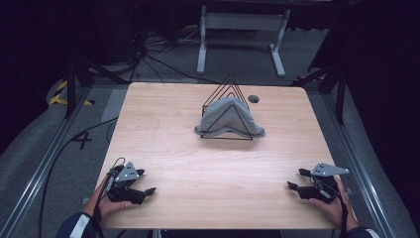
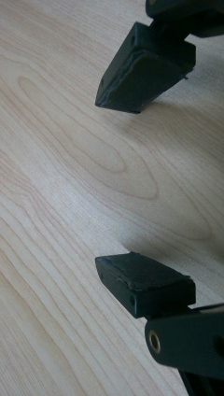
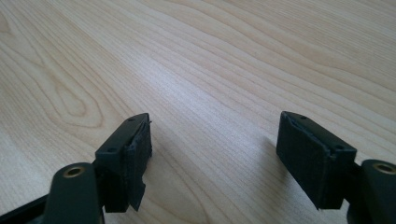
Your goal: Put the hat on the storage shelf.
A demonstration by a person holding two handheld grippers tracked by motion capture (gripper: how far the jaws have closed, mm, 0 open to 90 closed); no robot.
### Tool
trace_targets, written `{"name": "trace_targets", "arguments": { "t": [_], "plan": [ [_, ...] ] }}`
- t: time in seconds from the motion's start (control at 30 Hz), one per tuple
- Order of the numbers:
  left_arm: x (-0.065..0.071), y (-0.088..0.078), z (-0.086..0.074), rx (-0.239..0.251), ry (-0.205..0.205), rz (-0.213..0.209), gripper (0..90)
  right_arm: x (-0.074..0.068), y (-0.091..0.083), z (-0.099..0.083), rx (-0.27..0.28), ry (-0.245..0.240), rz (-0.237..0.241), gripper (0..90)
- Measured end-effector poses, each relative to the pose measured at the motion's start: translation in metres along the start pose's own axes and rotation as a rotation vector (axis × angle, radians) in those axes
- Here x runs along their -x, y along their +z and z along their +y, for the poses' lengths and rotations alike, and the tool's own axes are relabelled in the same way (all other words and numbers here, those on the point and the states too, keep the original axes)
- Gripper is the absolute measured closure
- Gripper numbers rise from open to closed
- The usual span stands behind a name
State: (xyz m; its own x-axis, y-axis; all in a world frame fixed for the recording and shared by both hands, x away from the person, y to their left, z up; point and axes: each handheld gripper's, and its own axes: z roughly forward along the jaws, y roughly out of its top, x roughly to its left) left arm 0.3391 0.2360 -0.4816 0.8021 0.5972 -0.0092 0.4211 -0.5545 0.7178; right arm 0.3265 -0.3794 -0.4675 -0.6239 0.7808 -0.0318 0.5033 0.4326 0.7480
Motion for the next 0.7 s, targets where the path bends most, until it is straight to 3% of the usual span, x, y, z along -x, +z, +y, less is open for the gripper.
{"name": "trace_targets", "arguments": {
  "t": [0.7],
  "plan": [
    [-0.0005,0.0009,0.0001,0.002,-0.008,0.01,17.1,0.0006,0.0003,0.0003,-0.005,0.019,-0.021,25.2]
  ]
}}
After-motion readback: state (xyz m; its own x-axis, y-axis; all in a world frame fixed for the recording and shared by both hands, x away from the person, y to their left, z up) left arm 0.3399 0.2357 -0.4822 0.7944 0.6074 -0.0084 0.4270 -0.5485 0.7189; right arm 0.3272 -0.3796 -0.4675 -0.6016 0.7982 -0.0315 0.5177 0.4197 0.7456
